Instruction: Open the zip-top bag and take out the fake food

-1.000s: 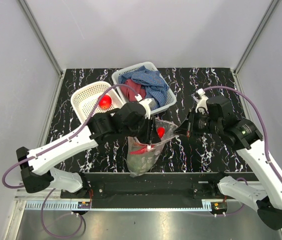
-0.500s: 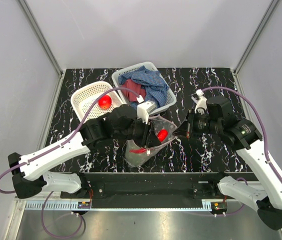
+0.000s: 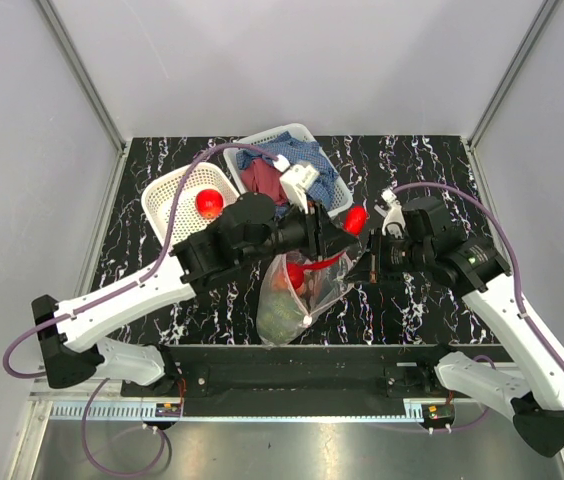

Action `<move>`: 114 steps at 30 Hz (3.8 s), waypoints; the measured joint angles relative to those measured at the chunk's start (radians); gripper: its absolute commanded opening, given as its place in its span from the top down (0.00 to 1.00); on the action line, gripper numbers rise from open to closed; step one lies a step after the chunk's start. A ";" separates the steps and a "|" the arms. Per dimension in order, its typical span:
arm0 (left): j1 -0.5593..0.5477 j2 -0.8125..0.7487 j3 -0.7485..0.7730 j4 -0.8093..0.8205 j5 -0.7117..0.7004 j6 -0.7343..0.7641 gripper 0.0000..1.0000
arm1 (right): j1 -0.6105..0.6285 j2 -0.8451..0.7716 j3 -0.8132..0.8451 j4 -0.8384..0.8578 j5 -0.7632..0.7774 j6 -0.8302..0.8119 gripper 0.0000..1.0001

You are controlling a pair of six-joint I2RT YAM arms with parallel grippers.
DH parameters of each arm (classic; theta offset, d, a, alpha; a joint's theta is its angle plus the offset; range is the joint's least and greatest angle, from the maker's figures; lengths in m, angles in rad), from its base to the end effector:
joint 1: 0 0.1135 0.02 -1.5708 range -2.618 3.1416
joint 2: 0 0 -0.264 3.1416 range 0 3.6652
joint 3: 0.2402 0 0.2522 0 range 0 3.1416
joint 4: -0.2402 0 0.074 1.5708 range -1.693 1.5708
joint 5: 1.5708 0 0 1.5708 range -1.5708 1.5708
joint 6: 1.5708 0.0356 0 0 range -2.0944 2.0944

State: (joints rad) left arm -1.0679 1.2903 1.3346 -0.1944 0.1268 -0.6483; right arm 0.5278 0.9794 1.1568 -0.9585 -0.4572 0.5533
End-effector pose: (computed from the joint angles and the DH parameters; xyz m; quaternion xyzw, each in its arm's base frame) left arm 0.1392 -0.2625 0.4216 0.1980 0.7314 -0.5238 0.3892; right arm 0.1464 0.1035 0.3604 -0.0757 0.9001 0.3722 0.2136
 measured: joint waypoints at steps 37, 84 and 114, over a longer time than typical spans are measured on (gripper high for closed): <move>0.647 0.261 -0.217 -0.238 -0.459 -0.005 0.98 | 0.000 -0.029 0.016 -0.029 0.082 0.043 1.00; -0.180 0.163 0.457 -0.698 -0.628 -0.148 0.59 | -0.001 0.141 0.253 -0.029 -0.061 0.006 1.00; -0.063 0.500 0.362 -0.757 -0.496 -0.192 0.56 | -0.001 -0.001 0.116 -0.007 -0.033 0.092 1.00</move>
State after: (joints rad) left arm -1.1309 1.7905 1.6966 -0.9516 -0.3687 -0.8398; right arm 0.5270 0.9783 1.2724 -0.9657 -0.4904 0.6449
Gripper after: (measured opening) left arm 0.432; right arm 0.009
